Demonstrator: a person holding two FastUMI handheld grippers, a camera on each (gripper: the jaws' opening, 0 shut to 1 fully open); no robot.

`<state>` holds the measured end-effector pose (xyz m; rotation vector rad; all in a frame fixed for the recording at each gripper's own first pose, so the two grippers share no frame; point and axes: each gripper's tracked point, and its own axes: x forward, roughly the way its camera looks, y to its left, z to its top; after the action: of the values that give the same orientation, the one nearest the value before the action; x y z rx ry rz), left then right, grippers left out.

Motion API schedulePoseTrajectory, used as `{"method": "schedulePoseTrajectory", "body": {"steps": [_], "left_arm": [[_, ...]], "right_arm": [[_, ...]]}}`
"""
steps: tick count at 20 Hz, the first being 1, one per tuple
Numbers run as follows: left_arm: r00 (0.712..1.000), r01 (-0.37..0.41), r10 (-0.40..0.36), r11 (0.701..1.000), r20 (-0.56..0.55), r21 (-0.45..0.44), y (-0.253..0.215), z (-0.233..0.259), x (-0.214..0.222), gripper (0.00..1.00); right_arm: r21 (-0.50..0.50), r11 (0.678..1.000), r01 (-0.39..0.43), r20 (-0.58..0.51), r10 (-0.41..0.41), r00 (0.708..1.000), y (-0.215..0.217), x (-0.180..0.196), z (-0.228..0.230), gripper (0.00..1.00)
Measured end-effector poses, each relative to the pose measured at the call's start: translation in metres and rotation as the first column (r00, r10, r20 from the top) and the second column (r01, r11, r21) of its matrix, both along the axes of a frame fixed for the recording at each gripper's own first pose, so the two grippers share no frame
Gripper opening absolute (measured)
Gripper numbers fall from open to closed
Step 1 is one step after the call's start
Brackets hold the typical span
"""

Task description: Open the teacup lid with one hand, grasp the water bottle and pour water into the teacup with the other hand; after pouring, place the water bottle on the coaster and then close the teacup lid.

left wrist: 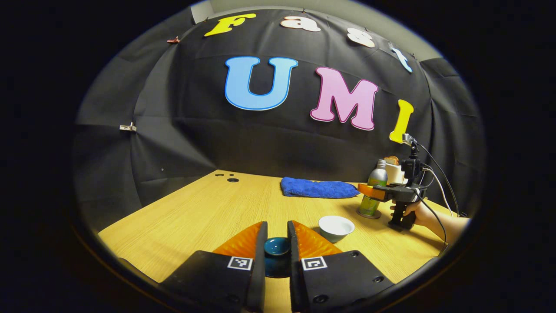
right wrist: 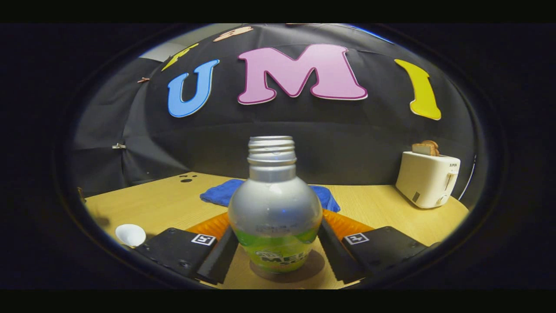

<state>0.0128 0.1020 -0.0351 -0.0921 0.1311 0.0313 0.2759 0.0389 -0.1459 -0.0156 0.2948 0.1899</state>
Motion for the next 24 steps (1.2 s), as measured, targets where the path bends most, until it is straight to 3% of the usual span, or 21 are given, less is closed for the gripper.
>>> {"method": "schedulePoseTrajectory", "body": {"steps": [2, 12, 18, 24], "left_arm": [[1.0, 0.001, -0.001, 1.0, -0.003, -0.005, -0.002, -0.001, 0.0, 0.25], [0.999, 0.04, -0.04, 0.999, 0.01, -0.004, -0.025, 0.005, -0.004, 0.27], [0.995, 0.092, -0.092, 0.996, 0.039, -0.002, -0.048, 0.018, 0.018, 0.25], [0.984, 0.173, -0.172, 0.985, 0.038, -0.004, -0.093, 0.017, 0.065, 0.27]], "right_arm": [[-0.01, 1.0, 0.016, -0.004, -0.016, 1.0, -0.005, -0.003, 0.001, 0.98], [-0.052, 0.999, 0.014, -0.026, -0.015, 1.0, 0.0, -0.054, 0.011, 0.99], [-0.091, 0.995, 0.03, 0.044, -0.026, 0.999, -0.014, -0.113, 0.051, 0.97], [-0.119, 0.986, 0.119, 0.095, -0.108, 0.99, -0.059, -0.18, 0.086, 0.97]]}}
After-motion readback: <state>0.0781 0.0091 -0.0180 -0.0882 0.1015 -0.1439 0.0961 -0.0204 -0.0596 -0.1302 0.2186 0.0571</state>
